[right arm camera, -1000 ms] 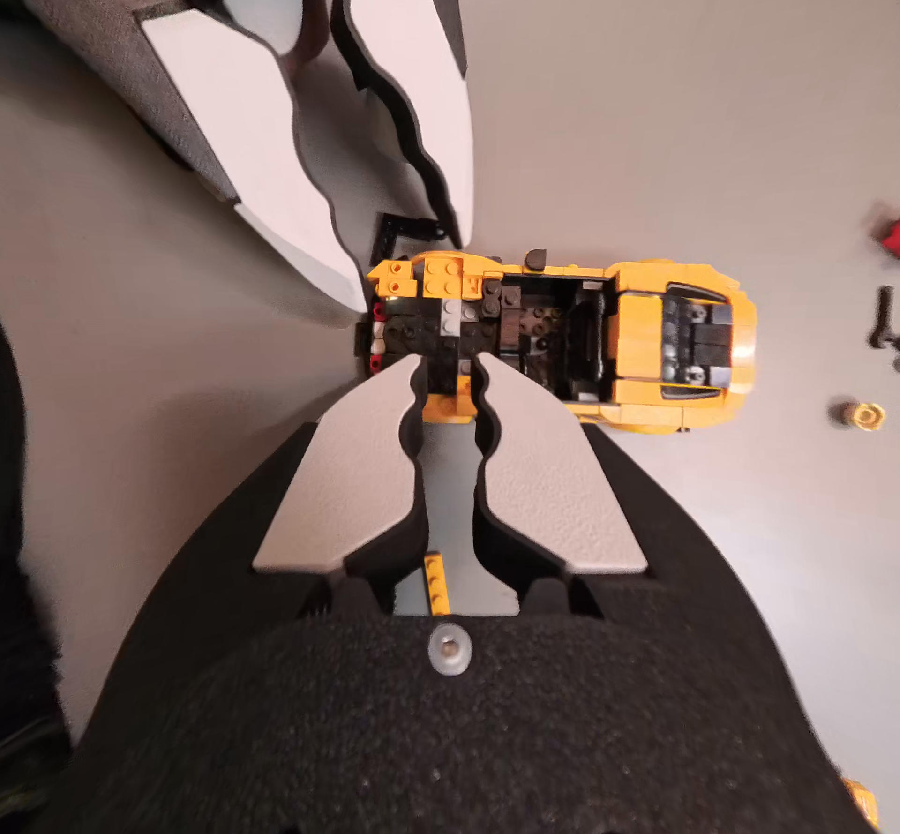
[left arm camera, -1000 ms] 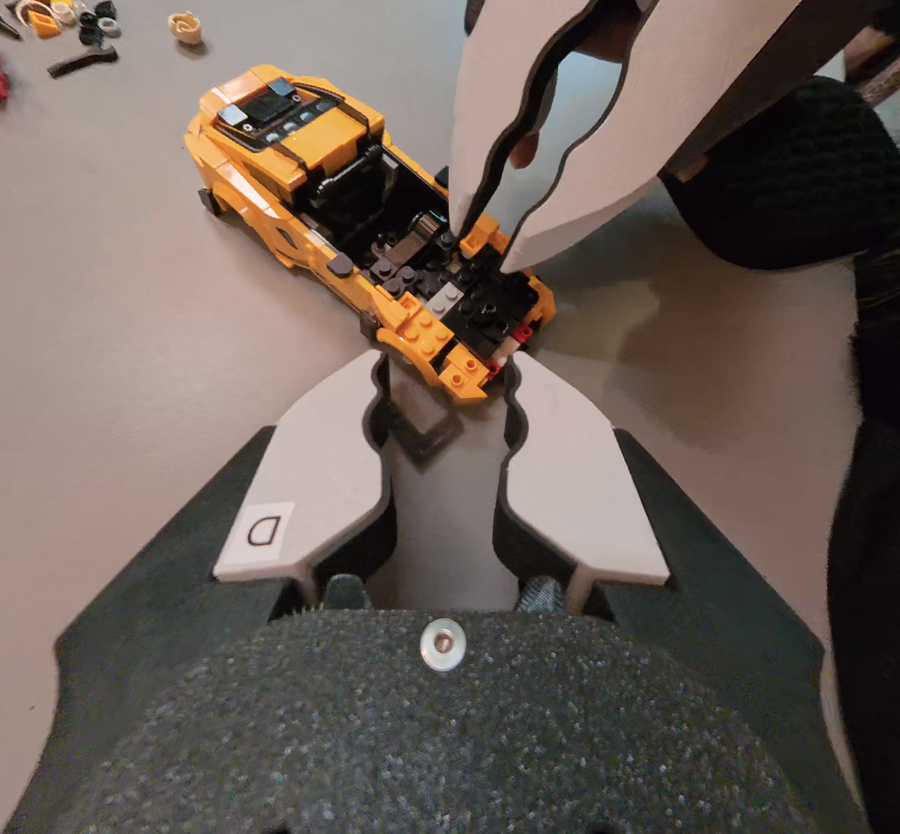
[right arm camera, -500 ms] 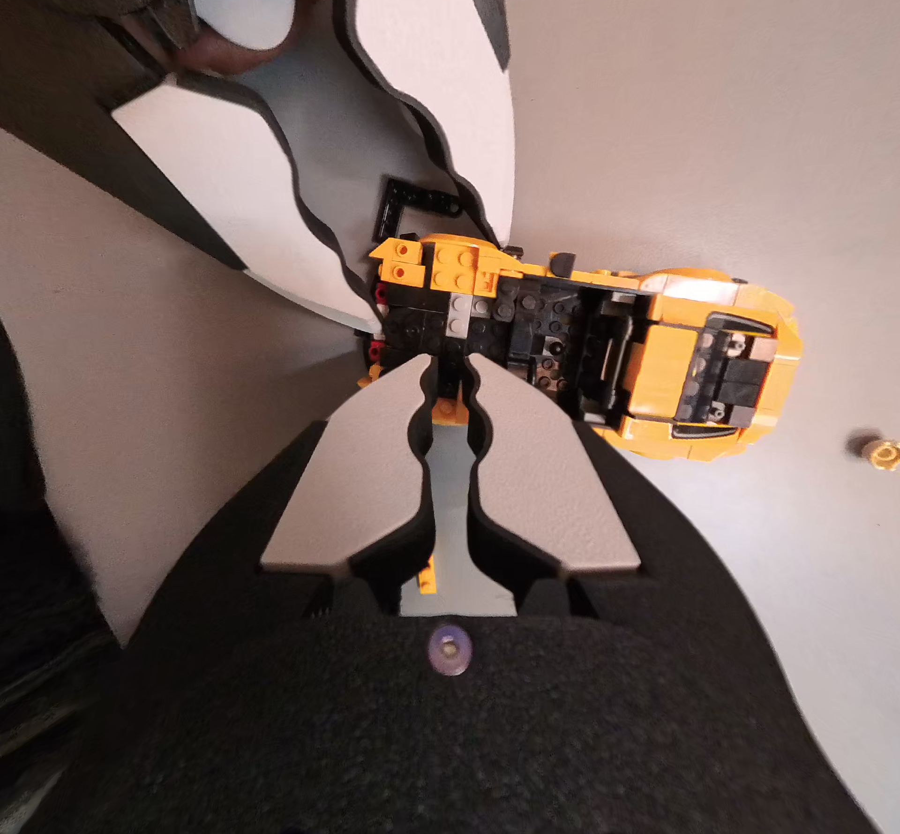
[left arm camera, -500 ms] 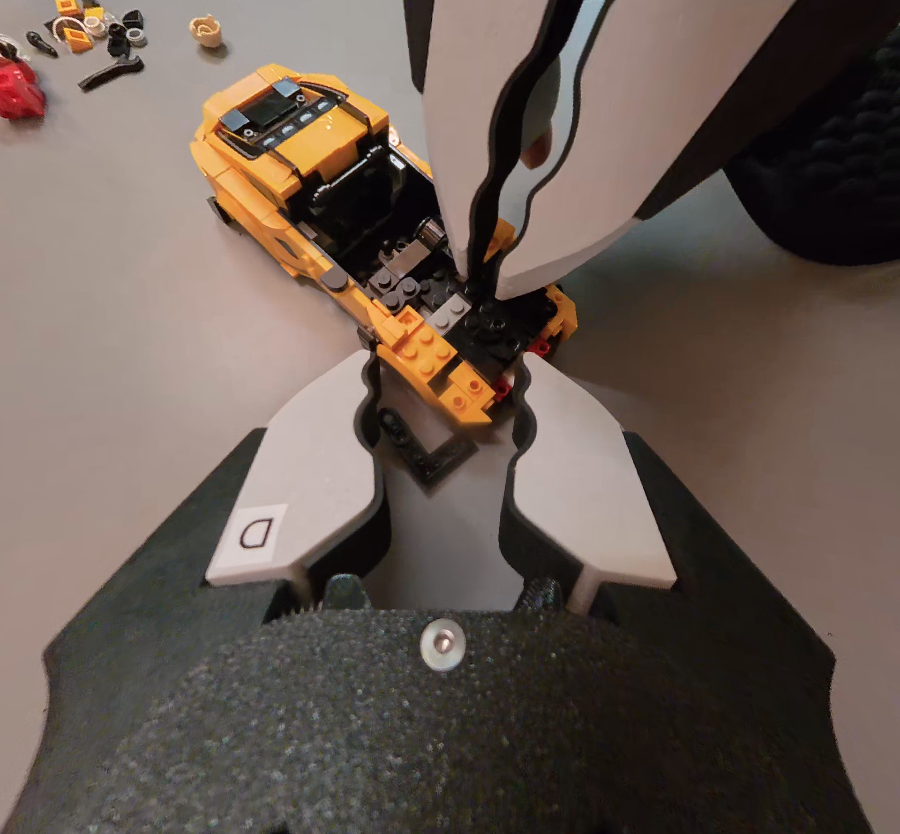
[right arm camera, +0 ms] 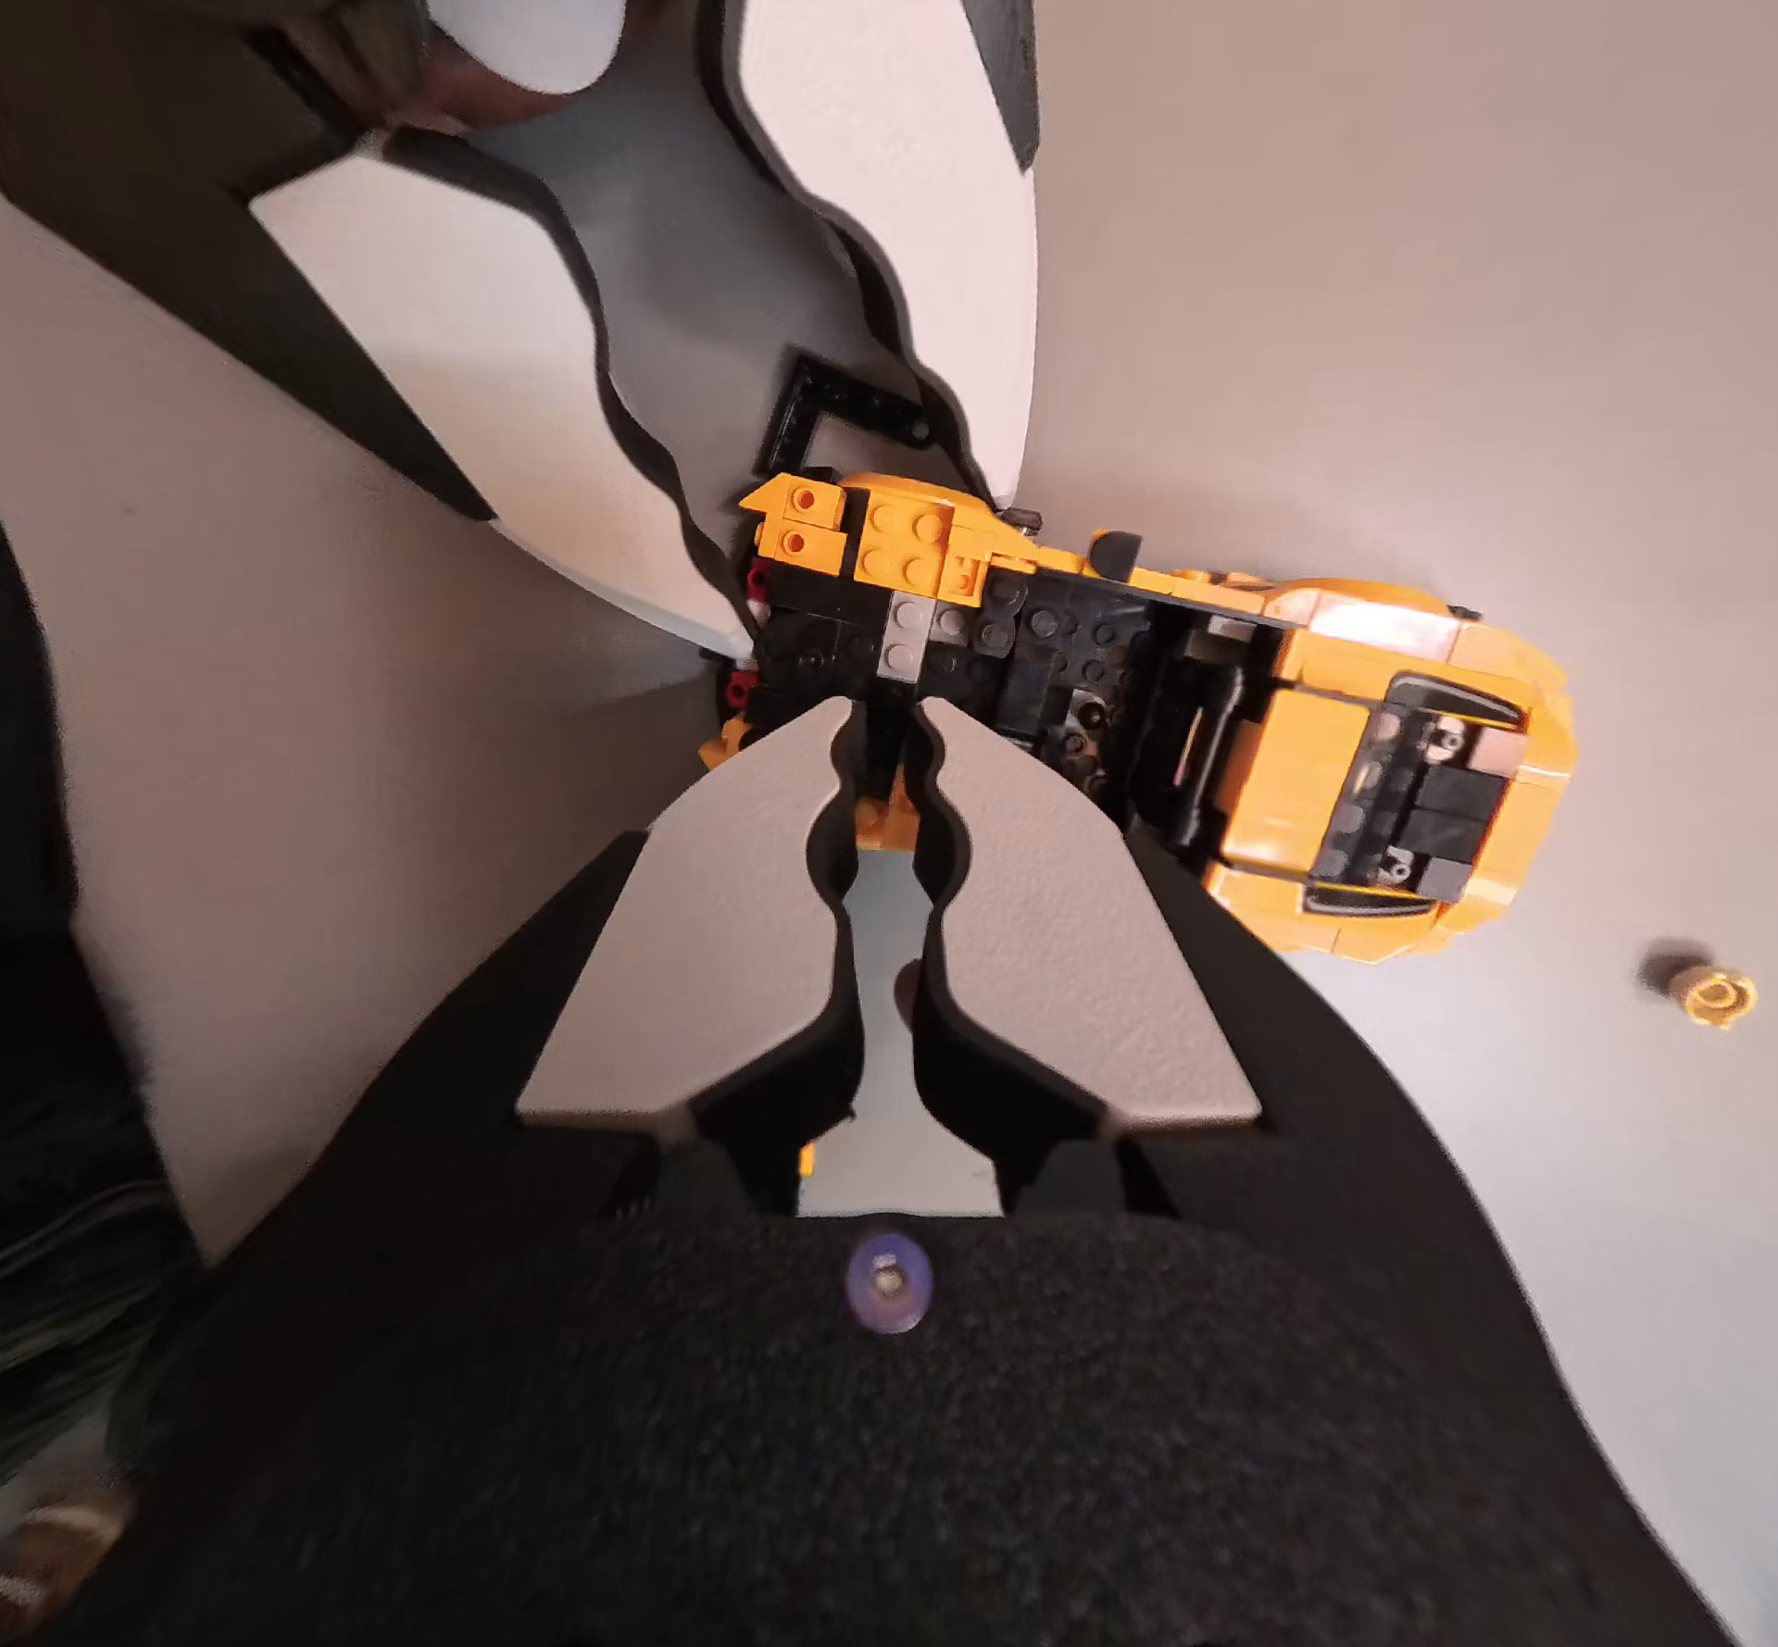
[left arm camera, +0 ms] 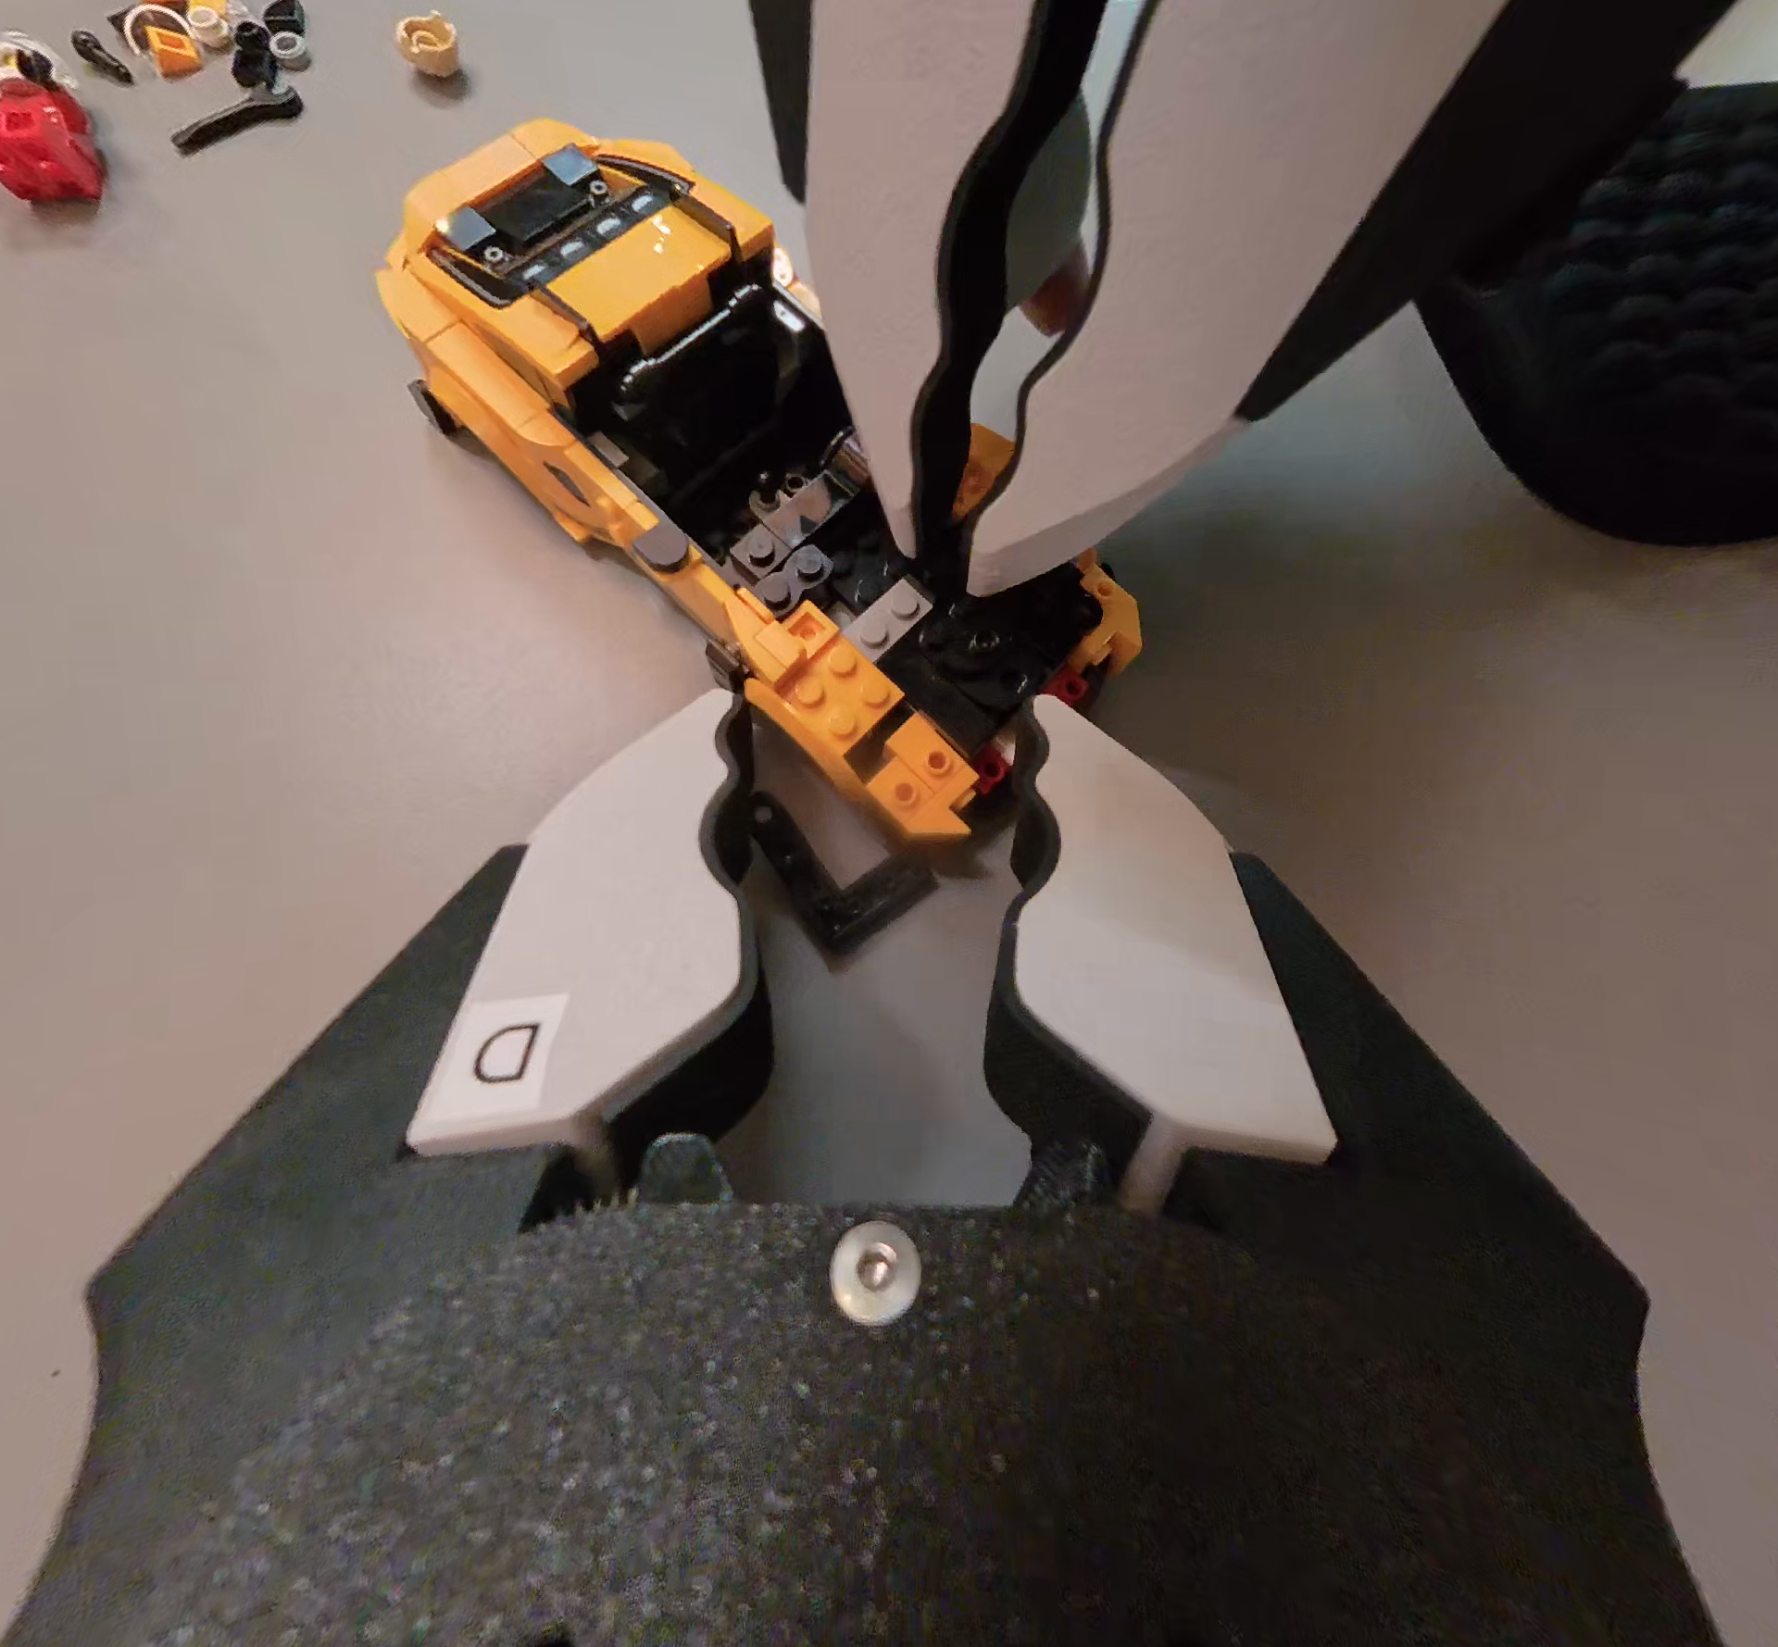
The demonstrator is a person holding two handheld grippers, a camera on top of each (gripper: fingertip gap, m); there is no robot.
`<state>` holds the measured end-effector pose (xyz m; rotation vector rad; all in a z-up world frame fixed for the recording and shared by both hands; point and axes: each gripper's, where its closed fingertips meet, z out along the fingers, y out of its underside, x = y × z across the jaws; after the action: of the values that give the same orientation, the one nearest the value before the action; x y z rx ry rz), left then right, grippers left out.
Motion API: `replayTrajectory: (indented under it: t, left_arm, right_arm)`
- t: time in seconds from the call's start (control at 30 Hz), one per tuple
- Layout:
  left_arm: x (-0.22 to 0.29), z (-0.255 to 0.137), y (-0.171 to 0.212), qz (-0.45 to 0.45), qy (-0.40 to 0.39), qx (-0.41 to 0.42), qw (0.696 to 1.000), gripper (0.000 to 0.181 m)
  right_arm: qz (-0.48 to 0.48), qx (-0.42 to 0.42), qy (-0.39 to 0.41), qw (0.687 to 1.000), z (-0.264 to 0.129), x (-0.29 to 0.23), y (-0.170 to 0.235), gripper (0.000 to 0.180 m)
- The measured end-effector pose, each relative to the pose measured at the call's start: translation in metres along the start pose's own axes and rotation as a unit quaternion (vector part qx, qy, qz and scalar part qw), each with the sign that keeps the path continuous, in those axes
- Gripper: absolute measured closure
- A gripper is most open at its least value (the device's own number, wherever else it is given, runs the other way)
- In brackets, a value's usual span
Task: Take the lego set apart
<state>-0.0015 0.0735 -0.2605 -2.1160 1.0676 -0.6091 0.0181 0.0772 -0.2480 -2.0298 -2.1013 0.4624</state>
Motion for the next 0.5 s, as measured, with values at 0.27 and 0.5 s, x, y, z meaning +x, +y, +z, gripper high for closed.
replayTrajectory:
  t: [0.27,0.5]
  left_arm:
    - [0.003,0.0,0.003,-0.023,0.01,-0.01,1.0,0.137]
    - [0.004,-0.001,0.001,-0.039,0.021,-0.005,0.999,0.138]
  right_arm:
    - [-0.023,0.074,0.074,0.994,-0.003,0.0,-0.002,0.174]
    - [-0.023,0.144,0.116,0.983,-0.011,-0.001,-0.005,0.174]
